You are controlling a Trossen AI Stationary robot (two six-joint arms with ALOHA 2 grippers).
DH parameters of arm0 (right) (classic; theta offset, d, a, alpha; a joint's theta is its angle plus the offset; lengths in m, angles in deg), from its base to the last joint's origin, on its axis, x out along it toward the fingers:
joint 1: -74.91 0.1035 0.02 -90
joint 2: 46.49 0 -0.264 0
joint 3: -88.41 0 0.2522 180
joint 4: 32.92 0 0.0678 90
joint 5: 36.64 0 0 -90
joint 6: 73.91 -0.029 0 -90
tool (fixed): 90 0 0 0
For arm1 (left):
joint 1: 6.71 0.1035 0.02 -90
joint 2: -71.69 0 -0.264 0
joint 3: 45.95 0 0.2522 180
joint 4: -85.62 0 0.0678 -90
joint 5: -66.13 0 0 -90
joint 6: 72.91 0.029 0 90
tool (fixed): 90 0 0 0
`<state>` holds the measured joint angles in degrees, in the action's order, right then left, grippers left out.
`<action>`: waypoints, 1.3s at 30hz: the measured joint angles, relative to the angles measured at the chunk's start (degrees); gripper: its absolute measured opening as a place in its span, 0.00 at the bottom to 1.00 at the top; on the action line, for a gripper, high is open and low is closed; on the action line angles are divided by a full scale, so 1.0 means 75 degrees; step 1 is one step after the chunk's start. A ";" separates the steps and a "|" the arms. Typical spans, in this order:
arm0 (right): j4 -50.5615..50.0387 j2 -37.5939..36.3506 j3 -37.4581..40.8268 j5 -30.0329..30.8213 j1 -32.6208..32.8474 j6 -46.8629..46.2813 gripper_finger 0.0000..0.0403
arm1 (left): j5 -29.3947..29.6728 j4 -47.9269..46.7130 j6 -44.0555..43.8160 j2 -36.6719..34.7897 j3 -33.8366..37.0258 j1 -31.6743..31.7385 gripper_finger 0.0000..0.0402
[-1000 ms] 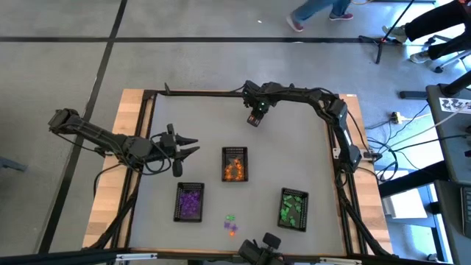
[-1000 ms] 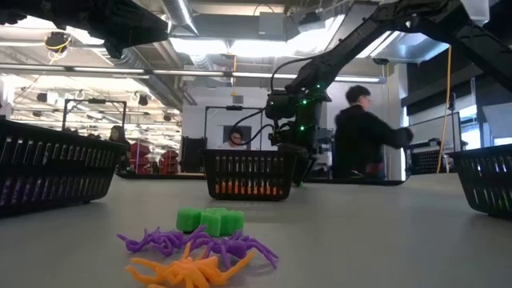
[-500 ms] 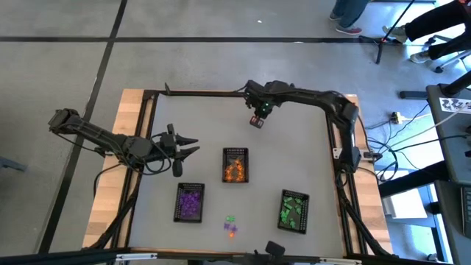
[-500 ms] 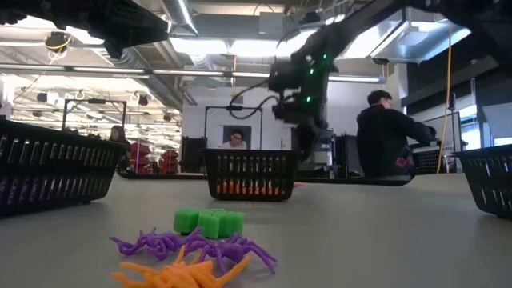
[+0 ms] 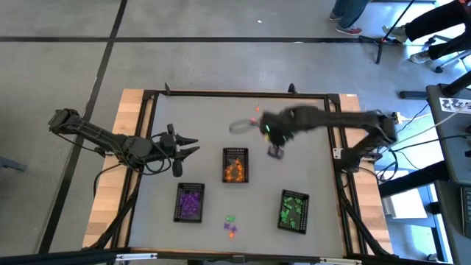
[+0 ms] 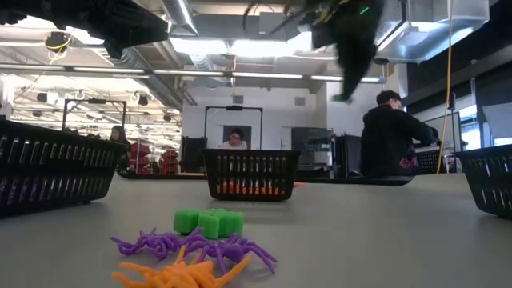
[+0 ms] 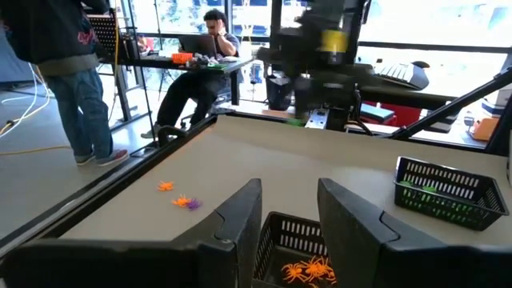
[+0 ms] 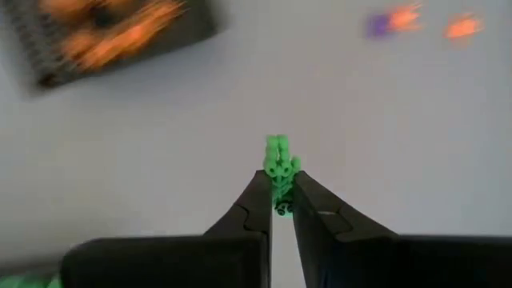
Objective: Sort Halloween decoration
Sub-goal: Put the green skeleton toy into the bottom right black bin, then put the orange spider toy into the top black bin
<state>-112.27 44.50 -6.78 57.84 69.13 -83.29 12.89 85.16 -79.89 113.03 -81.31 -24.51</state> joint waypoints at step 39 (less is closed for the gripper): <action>0.3350 -0.1330 0.3430 0.0626 0.5525 -0.4799 0.53 | 0.0000 -0.0013 0.0001 0.0003 -0.0001 0.0000 0.29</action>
<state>-87.14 34.52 18.95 62.54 110.57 -119.27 12.89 85.07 -79.88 113.05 -81.32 -24.51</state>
